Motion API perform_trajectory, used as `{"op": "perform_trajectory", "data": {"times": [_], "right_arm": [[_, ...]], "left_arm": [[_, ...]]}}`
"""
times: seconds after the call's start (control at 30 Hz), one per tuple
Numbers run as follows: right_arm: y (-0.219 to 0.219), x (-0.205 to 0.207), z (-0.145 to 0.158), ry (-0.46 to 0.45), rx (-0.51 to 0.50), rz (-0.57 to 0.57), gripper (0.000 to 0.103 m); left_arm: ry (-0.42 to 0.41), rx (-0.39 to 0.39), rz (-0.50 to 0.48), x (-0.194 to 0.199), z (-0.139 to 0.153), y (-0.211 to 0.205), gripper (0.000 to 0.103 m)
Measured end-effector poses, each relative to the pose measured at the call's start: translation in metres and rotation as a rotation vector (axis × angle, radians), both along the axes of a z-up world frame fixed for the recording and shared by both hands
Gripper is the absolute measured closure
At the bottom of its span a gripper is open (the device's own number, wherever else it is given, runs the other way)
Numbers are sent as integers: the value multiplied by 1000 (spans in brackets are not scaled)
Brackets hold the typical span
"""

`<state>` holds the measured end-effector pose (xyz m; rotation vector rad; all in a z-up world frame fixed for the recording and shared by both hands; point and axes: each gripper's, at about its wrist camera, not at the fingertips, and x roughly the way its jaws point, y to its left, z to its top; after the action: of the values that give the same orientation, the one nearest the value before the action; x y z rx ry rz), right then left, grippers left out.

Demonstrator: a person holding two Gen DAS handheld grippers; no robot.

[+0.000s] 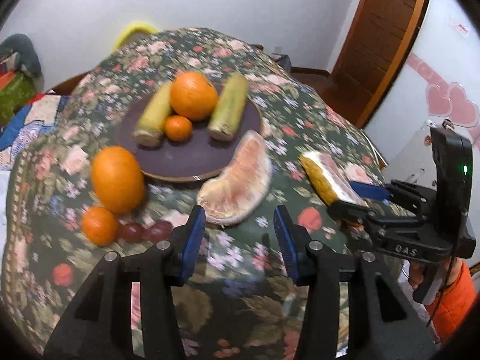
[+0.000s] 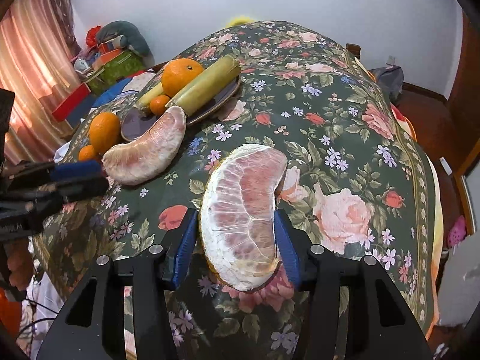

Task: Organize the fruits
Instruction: 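Lift the pomelo segment with the right tool while the left tool grasps another pomelo segment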

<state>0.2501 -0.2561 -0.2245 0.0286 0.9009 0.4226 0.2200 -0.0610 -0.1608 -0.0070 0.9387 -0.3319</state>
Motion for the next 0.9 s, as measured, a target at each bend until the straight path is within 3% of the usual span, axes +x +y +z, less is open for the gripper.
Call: {"op": "perform_trajectory", "data": {"times": [0.23,0.33,0.47,0.73,0.9], "right_arm": [[1,5,-2,-2,16,-7,53],[1,8,-3,2,30,-11,52],[4,12,-6,3,32,-9,52],[1,11,-5,0,43,6,50],[-3,7,-6,-8,45,8,51]], "left_arm": [[24,43,3,33,-9,1,56],[35,53,-5,45,-15,-5,47],[48,51,-1,56,-23,-14,46],[76,36,-46,38,-30,-21,46],[152,-29,-105,24,-39,-29,49]]}}
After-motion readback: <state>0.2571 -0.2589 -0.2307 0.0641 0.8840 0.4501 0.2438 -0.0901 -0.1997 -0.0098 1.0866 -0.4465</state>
